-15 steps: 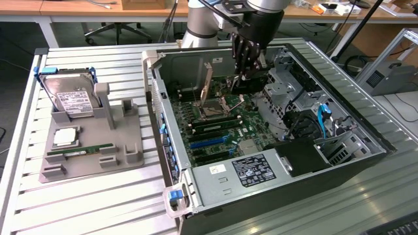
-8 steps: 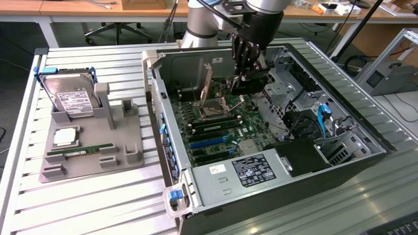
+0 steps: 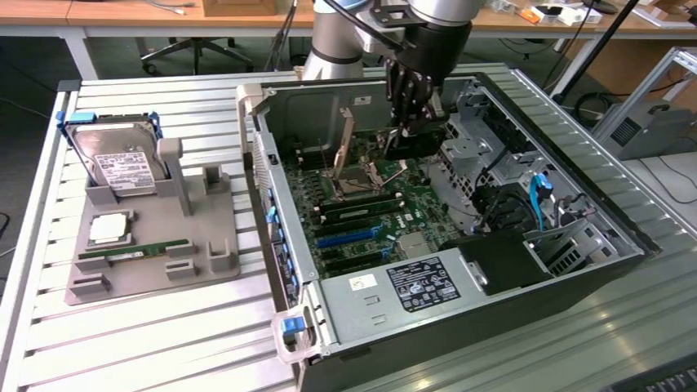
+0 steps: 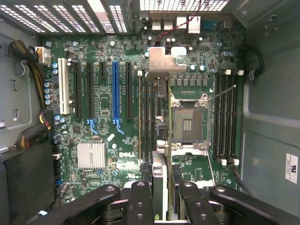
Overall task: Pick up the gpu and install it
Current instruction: 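Insert the gpu into the slot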
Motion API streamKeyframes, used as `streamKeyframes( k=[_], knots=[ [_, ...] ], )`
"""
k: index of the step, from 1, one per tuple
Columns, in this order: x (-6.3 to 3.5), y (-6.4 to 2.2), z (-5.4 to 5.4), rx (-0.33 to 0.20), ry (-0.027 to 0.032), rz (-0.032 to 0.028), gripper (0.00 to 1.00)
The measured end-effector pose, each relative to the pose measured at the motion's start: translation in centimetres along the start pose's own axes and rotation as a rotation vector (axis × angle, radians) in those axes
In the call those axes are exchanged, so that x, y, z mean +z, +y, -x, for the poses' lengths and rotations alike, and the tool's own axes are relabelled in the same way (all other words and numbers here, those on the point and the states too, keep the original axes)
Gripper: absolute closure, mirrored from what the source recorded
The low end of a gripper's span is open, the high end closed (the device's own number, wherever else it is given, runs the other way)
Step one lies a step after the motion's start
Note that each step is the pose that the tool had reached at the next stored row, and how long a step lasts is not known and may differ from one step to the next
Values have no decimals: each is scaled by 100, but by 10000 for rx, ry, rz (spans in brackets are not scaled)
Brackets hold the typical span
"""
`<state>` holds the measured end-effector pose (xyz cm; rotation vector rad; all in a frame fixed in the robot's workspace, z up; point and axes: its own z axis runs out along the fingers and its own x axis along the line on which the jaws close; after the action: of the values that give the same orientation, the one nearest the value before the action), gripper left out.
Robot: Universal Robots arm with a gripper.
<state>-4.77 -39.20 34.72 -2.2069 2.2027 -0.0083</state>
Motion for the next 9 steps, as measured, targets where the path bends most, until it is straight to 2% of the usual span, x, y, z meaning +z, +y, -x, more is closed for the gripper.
streamKeyframes(
  k=[9],
  knots=[
    [75,2,-8,0,0,-1,73]
  ],
)
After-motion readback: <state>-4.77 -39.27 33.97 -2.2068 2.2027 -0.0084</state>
